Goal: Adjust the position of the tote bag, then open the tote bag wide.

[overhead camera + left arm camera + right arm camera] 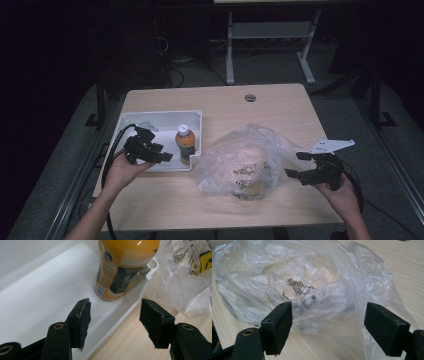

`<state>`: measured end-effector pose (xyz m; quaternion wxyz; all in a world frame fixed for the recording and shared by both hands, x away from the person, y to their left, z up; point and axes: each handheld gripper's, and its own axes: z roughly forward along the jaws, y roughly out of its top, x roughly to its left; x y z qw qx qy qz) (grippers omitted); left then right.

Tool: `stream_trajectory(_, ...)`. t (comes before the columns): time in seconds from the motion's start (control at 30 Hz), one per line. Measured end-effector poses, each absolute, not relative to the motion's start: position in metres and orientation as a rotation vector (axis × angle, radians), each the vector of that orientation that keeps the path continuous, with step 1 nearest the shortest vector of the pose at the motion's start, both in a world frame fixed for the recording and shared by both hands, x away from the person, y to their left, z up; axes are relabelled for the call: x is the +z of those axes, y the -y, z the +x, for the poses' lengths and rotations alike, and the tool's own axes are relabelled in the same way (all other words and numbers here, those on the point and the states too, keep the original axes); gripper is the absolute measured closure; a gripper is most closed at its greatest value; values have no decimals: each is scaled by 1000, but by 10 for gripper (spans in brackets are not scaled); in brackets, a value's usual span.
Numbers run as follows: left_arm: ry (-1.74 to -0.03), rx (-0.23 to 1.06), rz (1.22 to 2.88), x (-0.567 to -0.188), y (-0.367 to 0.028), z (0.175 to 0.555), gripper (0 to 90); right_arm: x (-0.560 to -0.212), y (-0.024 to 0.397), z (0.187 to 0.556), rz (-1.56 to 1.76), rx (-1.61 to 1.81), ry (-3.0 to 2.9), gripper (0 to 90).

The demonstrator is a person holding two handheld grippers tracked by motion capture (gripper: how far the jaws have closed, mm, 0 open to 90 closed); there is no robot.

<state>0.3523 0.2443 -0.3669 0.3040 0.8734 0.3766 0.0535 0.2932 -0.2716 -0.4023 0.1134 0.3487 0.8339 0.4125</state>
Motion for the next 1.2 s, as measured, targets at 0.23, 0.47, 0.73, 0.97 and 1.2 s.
stream_trajectory(0.23,-1013,141,2306,-372,-249,348,410,-402,271,294,1020,1208,-2451,221)
stream_trajectory(0.47,-1013,141,2303,-376,-253,343,408,-402,270,295,1016,1214,-2450,220)
stream_trajectory(0.73,-1040,145,2274,-381,-264,336,396,-402,270,297,1035,1208,-2454,221)
stream_trajectory(0.97,-1066,141,2262,-391,-276,327,386,-400,271,297,1034,1213,-2443,221)
stream_trajectory(1.2,-1079,137,2256,-395,-282,323,379,-400,272,297,1039,1215,-2437,220)
